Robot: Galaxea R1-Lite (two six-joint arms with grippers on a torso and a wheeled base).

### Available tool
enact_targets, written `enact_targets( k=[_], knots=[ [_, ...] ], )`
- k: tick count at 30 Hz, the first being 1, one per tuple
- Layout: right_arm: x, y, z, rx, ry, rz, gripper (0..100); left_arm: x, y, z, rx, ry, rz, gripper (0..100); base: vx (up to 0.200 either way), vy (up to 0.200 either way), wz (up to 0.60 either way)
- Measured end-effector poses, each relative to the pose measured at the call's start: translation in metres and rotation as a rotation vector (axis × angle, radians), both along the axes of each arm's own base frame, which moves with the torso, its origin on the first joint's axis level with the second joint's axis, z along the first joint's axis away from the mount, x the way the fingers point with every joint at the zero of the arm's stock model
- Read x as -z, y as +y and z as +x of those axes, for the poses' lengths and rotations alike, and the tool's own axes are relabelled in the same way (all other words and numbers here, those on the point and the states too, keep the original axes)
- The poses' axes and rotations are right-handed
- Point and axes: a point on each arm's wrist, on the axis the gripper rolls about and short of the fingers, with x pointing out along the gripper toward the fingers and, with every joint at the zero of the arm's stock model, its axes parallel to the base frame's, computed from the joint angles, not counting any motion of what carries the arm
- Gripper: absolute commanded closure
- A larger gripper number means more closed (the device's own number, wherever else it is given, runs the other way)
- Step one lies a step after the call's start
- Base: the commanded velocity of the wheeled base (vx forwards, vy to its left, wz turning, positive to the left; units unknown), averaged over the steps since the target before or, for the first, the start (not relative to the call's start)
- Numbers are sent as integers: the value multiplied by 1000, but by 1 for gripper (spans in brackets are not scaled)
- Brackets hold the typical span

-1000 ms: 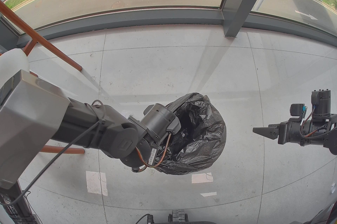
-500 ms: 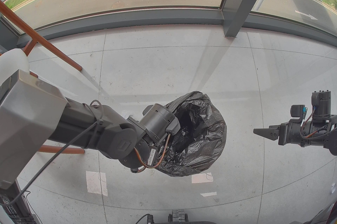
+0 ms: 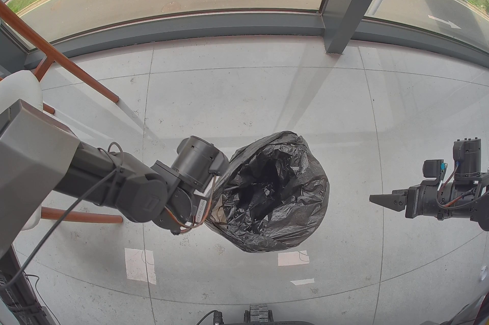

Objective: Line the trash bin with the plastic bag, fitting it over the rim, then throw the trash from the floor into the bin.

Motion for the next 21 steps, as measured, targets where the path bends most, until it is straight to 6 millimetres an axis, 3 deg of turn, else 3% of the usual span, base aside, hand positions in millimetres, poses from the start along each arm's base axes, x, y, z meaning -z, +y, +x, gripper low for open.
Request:
enact_targets(
  k=[11,16,21],
  knots=[
    [1,0,-3,-5,2,-4,0,-6,36,35,-123,-54,-30,0,0,0,0],
    [1,1,-4,-7,2,-4,0,3,33,33,-113,-26,-17,0,0,0,0],
    [0,1,-4,-6,0,-4,0,10,15,21,-53,-1,-5,0,0,0,0]
  ],
)
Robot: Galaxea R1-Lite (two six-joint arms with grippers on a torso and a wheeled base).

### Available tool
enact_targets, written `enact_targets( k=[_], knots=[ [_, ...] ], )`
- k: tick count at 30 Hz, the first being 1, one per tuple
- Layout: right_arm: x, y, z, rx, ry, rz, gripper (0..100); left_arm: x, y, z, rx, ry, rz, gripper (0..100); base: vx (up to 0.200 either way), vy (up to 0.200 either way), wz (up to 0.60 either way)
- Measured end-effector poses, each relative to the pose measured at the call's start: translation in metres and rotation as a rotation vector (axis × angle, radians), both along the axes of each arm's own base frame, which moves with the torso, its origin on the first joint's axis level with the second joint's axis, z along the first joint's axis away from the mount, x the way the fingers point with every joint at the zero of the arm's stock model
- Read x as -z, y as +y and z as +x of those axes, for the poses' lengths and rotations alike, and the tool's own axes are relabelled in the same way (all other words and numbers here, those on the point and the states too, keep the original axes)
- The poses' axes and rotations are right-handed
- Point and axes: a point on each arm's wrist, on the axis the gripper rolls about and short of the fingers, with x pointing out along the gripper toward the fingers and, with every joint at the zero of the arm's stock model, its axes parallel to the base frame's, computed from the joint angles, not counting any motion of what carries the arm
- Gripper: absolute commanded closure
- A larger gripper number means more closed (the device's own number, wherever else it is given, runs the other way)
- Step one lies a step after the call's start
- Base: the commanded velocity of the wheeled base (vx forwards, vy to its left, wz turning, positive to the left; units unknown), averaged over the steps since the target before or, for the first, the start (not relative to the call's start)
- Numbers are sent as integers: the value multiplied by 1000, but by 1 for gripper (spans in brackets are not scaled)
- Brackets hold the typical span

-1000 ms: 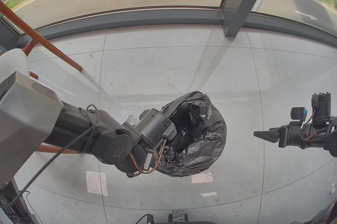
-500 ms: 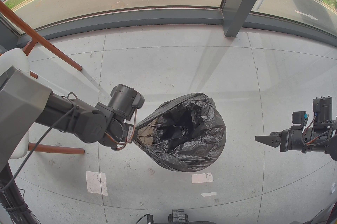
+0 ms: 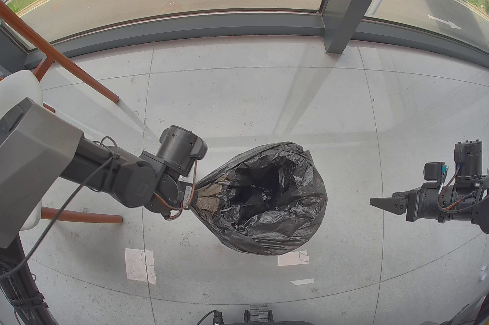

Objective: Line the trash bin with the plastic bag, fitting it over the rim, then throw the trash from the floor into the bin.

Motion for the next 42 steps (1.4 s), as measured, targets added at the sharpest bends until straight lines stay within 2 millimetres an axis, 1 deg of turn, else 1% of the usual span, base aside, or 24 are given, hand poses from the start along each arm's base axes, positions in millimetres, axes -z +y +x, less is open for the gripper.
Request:
enact_targets(
  k=[2,6,12,16,21,25,27,30,34,36,38,41,42],
  knots=[
    [0,0,0,2,1,0,0,2,-9,-6,29,7,4,0,0,0,0],
    [2,-1,-2,3,8,-1,0,9,-21,-17,73,30,19,0,0,0,0],
    [5,-2,-6,6,21,-2,0,29,-21,-33,103,101,71,0,0,0,0],
    [5,-2,-7,8,21,-1,0,39,-15,-31,104,116,92,0,0,0,0],
    [4,-6,-9,22,19,1,0,41,-11,-22,97,100,90,0,0,0,0],
    [3,-8,-10,32,17,2,0,35,-12,-16,93,73,63,0,0,0,0],
    [3,-9,-11,39,15,3,0,26,-14,-12,95,42,38,0,0,0,0],
    [2,-11,-13,46,13,6,0,5,-17,-8,102,-18,-7,0,0,0,0],
    [2,-11,-15,50,10,6,0,-16,-16,-13,131,-46,-60,0,0,0,0],
    [1,-12,-16,50,9,7,0,-25,-9,-19,135,-41,-74,0,0,0,0],
    [1,-11,-17,48,8,7,0,-30,3,-23,120,-34,-81,0,0,0,0],
    [1,-11,-18,47,7,7,0,-34,26,-23,87,-14,-109,0,0,0,0],
    [1,-11,-18,47,6,7,0,-35,37,-22,78,-3,-135,0,0,0,0]
  ],
)
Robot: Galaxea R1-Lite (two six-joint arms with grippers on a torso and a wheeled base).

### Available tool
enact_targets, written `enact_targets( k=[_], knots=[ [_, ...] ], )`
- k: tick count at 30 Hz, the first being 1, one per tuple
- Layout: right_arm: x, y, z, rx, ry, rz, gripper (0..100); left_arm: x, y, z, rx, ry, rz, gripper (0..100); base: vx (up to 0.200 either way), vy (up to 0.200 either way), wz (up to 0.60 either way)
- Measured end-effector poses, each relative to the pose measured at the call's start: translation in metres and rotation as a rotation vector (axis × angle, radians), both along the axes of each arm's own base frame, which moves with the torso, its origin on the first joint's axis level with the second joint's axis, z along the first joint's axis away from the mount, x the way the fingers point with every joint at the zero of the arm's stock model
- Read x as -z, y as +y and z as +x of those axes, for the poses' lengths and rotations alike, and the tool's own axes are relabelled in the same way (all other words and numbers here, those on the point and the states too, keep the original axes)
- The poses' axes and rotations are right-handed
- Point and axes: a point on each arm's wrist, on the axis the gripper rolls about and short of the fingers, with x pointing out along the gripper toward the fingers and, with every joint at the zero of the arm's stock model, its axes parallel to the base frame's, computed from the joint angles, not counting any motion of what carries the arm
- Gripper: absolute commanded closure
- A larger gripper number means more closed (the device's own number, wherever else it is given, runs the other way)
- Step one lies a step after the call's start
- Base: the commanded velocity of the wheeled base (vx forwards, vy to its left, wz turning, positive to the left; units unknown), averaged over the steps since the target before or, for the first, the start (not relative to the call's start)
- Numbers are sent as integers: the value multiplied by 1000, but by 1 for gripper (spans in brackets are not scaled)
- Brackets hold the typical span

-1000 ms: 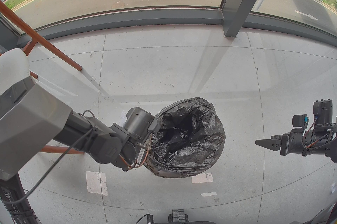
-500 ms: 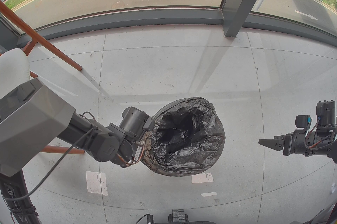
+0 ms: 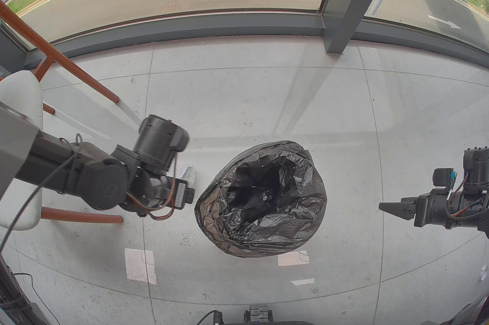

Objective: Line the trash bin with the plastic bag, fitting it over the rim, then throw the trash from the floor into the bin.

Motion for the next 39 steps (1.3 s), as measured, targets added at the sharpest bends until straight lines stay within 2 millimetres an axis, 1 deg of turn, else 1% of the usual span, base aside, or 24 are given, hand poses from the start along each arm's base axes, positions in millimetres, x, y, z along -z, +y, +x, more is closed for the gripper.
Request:
enact_targets(
  k=[4,5,7,10,13,16,20,26,29,32,36,39],
  knots=[
    [-1,-1,-1,4,-4,0,0,-2,27,-2,-1,24,-111,0,0,0,0],
    [-1,-1,-2,5,-4,1,0,-1,37,-3,-19,25,-134,0,0,0,0],
    [-1,-1,-2,7,-6,1,0,1,49,-5,-57,10,-164,0,0,0,0],
    [-1,-2,-3,13,-7,0,0,5,60,-8,-102,-40,-220,0,0,0,0],
    [-1,-3,-4,18,-7,-2,0,15,68,-16,-135,-54,-244,0,0,0,0],
    [-1,-4,-4,26,-6,-4,0,26,72,-19,-157,-48,-254,0,0,0,0],
    [-1,-8,-4,48,-6,-8,0,45,73,-13,-186,-64,-283,0,0,0,0],
    [0,-17,-6,98,0,-9,0,80,71,6,-203,-85,-300,0,0,0,0],
    [1,-21,-10,126,9,-1,0,97,69,18,-199,-136,-317,0,0,0,0],
    [1,-24,-13,157,20,19,0,118,67,29,-189,-171,-324,0,0,0,0],
    [0,-26,-19,190,28,51,0,149,65,40,-138,-167,-265,0,0,0,0],
    [-1,-25,-21,194,26,59,0,161,62,52,-119,-177,-247,0,0,0,0]
  ],
)
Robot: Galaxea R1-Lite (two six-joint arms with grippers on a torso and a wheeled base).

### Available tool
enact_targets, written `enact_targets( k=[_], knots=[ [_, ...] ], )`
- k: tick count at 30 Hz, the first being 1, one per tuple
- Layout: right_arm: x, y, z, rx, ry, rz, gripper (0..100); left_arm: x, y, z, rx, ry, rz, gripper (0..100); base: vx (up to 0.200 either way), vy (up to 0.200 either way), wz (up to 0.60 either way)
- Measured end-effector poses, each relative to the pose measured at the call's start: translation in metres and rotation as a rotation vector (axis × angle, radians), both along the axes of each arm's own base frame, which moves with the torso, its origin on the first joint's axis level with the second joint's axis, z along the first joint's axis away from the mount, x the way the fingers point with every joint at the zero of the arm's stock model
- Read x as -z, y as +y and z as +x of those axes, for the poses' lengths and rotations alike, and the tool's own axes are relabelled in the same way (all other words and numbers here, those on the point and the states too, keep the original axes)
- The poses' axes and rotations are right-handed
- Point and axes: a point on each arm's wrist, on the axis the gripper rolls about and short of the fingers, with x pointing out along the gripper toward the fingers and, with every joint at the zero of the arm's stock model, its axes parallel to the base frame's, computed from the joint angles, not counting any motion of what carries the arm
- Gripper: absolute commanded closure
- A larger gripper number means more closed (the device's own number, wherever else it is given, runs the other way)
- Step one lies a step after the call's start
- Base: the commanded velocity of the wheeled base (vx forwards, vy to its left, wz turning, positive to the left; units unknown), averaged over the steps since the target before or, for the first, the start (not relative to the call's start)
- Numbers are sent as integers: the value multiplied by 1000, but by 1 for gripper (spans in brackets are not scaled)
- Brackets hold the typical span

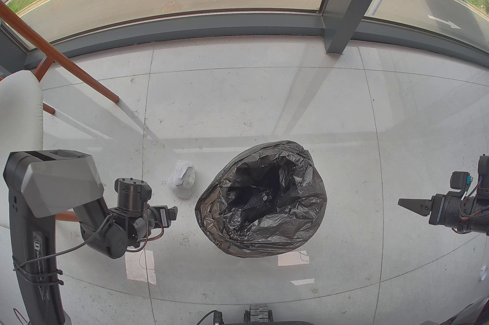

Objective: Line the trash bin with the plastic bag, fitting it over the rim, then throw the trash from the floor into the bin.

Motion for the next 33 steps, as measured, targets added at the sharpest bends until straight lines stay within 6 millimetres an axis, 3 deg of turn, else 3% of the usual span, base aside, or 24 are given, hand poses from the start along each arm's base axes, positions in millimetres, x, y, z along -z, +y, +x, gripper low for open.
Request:
enact_targets(
  k=[14,33],
  knots=[
    [-5,4,-5,16,-21,-13,0,25,-16,66,63,-146,67,0,0,0,0],
    [-9,4,-9,19,-46,-13,0,39,-28,114,72,-286,62,0,0,0,0]
  ],
)
